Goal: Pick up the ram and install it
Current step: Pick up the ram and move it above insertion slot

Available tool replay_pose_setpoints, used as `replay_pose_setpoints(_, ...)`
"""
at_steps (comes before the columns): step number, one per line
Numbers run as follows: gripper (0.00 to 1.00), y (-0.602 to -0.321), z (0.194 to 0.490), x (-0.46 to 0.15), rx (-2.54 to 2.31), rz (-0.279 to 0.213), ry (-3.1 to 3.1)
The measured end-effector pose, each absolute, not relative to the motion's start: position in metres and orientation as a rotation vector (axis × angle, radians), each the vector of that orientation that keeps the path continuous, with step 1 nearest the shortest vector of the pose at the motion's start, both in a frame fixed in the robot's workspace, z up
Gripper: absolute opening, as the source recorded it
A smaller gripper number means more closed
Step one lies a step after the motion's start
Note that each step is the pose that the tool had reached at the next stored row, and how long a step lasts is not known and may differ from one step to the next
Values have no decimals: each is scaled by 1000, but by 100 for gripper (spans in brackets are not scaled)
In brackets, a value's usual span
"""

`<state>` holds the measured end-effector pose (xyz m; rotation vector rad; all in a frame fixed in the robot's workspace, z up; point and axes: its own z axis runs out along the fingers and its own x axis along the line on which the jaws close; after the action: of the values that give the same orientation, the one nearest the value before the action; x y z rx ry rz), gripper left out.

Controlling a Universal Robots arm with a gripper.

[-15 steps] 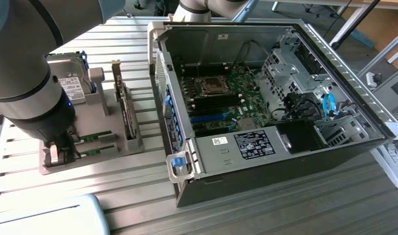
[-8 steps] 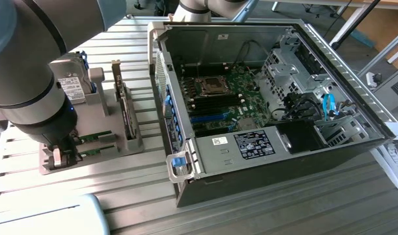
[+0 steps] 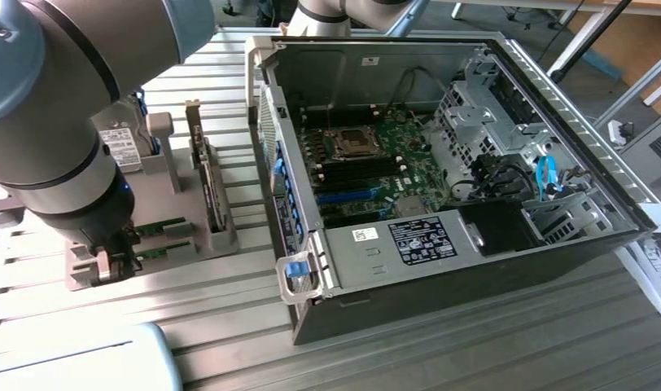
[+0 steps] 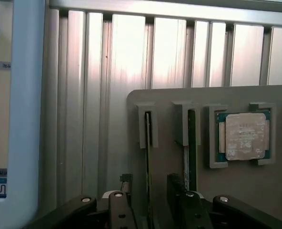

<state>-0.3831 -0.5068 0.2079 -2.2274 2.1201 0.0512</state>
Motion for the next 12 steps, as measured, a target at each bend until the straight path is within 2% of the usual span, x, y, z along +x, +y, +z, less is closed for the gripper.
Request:
replay_pose_setpoints(10,40,-507,207,-381,-2228,51,2119)
replay_pose_setpoints(12,28,-507,207,-381,-2228,51,2119)
